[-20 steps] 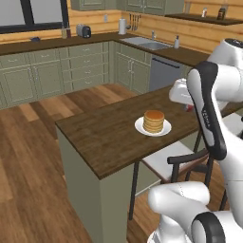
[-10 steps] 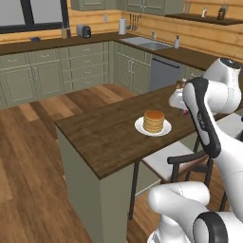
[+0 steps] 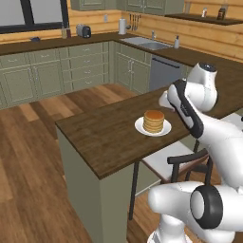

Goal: Take the strawberry from the fridge and place it on top of the pancake, located on the dining counter.

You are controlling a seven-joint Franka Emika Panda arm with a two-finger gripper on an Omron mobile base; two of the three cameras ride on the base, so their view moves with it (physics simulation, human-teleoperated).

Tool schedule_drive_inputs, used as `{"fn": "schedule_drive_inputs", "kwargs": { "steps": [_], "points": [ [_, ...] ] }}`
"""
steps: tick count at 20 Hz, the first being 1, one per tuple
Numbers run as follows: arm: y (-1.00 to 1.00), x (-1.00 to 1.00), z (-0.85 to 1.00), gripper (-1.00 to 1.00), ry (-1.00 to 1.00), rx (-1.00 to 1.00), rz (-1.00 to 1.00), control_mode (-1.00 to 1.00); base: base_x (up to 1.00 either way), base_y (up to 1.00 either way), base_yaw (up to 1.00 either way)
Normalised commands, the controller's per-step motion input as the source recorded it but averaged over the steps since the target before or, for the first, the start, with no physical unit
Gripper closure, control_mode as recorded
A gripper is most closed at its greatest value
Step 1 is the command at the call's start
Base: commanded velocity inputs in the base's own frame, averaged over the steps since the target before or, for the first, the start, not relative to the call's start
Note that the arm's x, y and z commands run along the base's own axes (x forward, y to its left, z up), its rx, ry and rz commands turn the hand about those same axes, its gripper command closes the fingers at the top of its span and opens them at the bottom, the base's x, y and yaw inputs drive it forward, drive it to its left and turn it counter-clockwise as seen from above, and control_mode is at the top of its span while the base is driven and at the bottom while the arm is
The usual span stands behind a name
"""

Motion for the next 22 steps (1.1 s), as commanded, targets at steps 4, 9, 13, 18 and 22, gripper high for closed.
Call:
{"fn": "schedule_drive_inputs", "kwargs": {
  "steps": [4,9,13,18,22],
  "points": [
    [0.0,0.72,-0.22,1.0,0.13,0.0,0.0,-1.0,0.0,0.0,0.0],
    [0.0,0.61,-0.16,1.0,0.09,0.0,0.0,-1.0,0.0,0.0,0.0],
    [0.0,0.5,-0.29,1.0,0.05,0.0,0.0,-1.0,0.0,0.0,0.0],
    [0.0,0.53,-0.46,1.0,0.01,-0.01,0.0,-1.0,0.0,0.0,0.0],
    [-0.04,0.46,-0.22,1.0,0.02,0.0,0.0,-1.0,0.0,0.0,0.0]
  ]
}}
